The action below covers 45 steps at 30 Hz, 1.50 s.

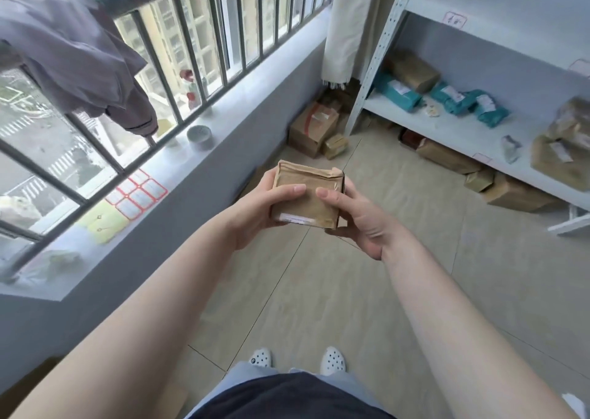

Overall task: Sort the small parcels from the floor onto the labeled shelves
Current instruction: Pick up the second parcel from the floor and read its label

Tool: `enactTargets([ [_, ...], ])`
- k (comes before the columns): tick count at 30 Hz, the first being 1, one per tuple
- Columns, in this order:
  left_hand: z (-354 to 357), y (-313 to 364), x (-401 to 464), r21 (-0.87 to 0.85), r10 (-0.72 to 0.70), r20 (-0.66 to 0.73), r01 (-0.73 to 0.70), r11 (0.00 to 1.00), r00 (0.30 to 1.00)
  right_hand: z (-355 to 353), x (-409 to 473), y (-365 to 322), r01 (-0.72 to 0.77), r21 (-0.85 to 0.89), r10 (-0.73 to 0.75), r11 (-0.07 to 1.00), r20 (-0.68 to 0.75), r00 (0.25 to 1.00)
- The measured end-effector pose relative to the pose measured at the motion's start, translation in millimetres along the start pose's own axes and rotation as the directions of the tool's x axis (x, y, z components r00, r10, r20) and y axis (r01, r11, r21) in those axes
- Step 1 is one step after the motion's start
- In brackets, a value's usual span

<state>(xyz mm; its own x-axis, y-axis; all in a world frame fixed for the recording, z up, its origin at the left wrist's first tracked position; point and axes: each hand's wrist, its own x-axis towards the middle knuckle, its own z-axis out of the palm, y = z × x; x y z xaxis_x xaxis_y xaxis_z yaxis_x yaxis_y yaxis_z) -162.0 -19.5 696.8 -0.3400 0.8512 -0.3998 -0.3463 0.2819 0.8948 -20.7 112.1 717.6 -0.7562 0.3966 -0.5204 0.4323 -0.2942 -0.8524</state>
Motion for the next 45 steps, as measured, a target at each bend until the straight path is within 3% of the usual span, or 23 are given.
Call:
enactTargets([
  [4,1,10,-7,0.036,-0.061,0.000,0.061,0.997,0.998,6,-5,-2,0.035,-0.014,-0.034,0.999,0.029,0.999],
  [7,-2,14,-10,0.079,-0.098,0.051,0.094,0.992,0.994,7,-5,-8,-0.027,0.016,0.027,1.000,-0.003,1.000],
  [12,-11,11,-15,0.090,0.099,0.176,-0.116,0.989,0.979,5,-5,-20,-0.171,0.127,0.165,0.977,0.050,0.985],
  [15,-12,9,-17,0.122,0.186,0.060,-0.192,0.974,0.981,6,-6,-24,-0.189,0.143,0.173,0.971,0.122,0.977],
  [19,-15,7,-16,0.113,0.211,-0.132,-0.197,0.974,0.969,12,-4,-24,-0.161,0.101,0.150,0.982,0.106,0.983],
  [25,-12,11,-20,0.085,0.145,-0.206,-0.130,0.988,0.968,28,-4,-17,0.046,-0.079,-0.056,0.996,-0.132,0.990],
  [28,-13,12,-20,0.075,0.111,-0.199,-0.098,0.992,0.974,30,-2,-16,0.072,0.035,-0.064,0.997,-0.193,0.979],
  [33,-11,7,-21,-0.023,0.041,-0.301,-0.050,0.998,0.953,35,-3,-18,0.066,0.331,0.010,0.941,-0.222,0.975],
  [38,-1,5,-19,-0.232,-0.018,-0.338,-0.065,0.971,0.941,43,1,-11,0.043,0.447,0.058,0.894,-0.208,0.976],
  [41,-5,9,-19,-0.227,-0.015,-0.354,-0.071,0.971,0.935,39,3,-9,0.068,0.393,0.034,0.917,-0.249,0.968],
  [45,-19,16,-18,-0.135,0.024,-0.321,-0.071,0.988,0.947,24,7,-9,0.142,0.108,-0.090,0.984,-0.385,0.919],
])
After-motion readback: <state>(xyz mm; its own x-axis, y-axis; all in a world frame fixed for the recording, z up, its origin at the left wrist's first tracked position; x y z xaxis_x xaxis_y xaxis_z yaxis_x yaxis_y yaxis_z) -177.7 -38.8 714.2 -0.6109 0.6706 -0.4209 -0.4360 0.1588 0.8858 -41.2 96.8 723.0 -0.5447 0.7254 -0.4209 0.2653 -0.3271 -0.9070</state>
